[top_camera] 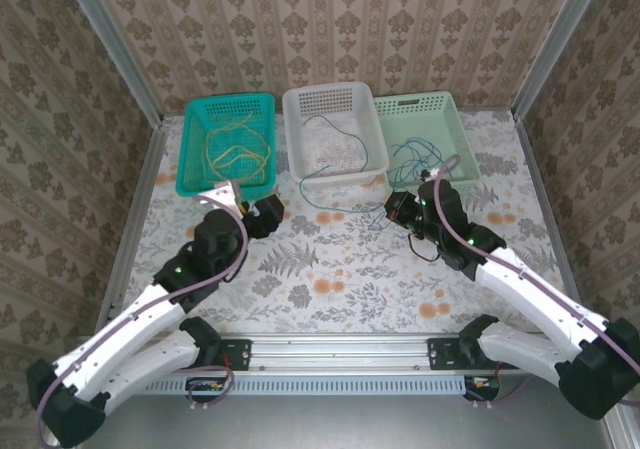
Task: Untangle the cables
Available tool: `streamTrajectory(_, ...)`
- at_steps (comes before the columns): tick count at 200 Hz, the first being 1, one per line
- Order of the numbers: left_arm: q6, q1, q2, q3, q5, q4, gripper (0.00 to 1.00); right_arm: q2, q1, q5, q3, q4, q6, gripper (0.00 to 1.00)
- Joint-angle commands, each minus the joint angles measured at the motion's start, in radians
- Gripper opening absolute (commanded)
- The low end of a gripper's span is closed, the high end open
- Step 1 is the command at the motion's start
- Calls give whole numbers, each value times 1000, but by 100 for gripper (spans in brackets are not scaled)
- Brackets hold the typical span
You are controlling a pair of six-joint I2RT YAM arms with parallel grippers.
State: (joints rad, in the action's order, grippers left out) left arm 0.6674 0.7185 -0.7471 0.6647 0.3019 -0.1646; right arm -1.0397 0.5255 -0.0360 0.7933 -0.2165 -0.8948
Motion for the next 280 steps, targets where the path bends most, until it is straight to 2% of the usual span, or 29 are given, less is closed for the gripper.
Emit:
streamTrajectory(1,-351,-83,-59,117,-233,-205,87,-65,8,73,91,-217,219,0)
streamTrajectory(25,-550,-94,-234,268,-328,-340,83,-92,11,81,145,-274,281,0)
streamTrajectory(43,-603,-90,-351,337,-391,-361,76,-101,12,81,160,-276,289,0)
streamTrajectory(66,-629,-71,-439,373,-443,-332,75,-111,13,81,170,-280,290,0)
streamTrajectory(96,-631,-51,-509,403,-475,-344,75,-105,14,75,174,-282,290,0)
streamTrajectory(155,-616,-35,-546,391,-529,-265,75,-108,13,85,178,-273,281,0)
streamTrajectory(197,-623,-25,-594,404,-460,-261,75,-98,13,105,175,-258,267,0)
streamTrajectory(215,-629,-27,-617,414,-465,-255,74,-88,13,107,170,-252,260,0)
streamTrajectory(258,-606,-37,-676,424,-502,-216,67,-53,10,115,148,-215,237,0)
streamTrajectory(280,-576,-59,-682,411,-526,-176,56,-42,8,113,141,-221,241,0)
